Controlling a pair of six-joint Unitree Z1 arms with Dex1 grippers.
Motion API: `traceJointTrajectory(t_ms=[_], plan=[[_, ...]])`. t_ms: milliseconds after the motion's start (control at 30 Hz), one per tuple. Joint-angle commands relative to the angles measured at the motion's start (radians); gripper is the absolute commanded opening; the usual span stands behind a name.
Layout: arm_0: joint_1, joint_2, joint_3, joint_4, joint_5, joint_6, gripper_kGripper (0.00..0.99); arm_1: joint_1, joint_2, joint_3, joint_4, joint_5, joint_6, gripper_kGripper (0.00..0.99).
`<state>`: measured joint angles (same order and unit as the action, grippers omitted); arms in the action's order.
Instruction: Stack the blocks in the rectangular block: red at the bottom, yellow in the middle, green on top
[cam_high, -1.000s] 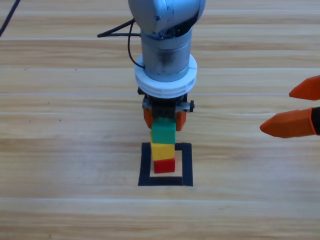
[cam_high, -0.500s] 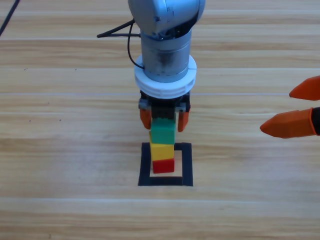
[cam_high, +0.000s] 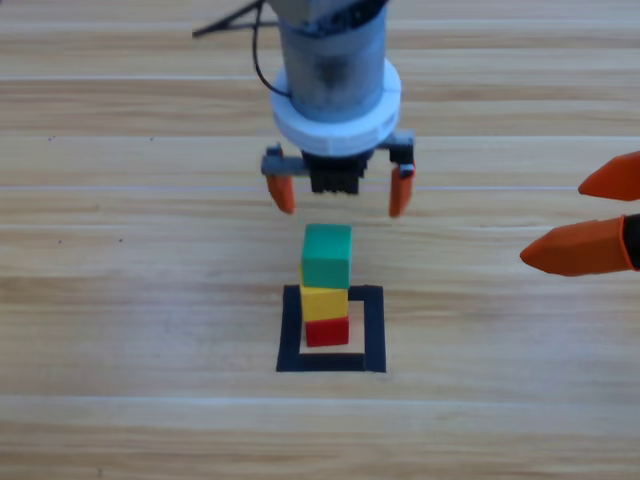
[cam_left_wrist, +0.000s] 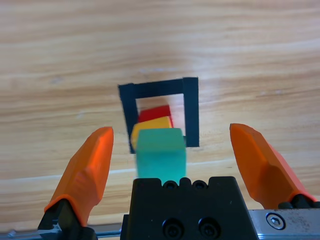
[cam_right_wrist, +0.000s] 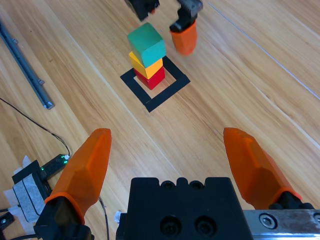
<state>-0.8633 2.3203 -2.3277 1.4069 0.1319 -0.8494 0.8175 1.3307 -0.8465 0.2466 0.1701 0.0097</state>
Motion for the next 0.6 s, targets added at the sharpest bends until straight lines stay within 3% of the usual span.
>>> traceJointTrajectory(t_ms=[33,133,300,467,600], plan=[[-0.014,-0.269,0.205,-0.034,0.109,0.039,0.99,-0.023,0.053,-0.002,0.016,0.011,-0.005,0.988],[-0.048,-0.424,0.432,-0.186,0.147,0.087,0.99,-0.023,0.051,-0.002,0.017,0.011,-0.005,0.988],[-0.094,-0.777,1.019,-0.652,0.133,0.239,0.99,-0.023,0.048,-0.002,0.023,0.011,-0.005,0.988],[-0.217,-0.86,1.295,-0.956,0.146,0.351,0.99,-0.023,0.059,-0.006,0.023,0.008,-0.01,0.988],[-0.26,-0.874,1.318,-1.02,0.158,0.395,0.99,-0.023,0.071,-0.011,0.025,0.0,-0.013,0.986]])
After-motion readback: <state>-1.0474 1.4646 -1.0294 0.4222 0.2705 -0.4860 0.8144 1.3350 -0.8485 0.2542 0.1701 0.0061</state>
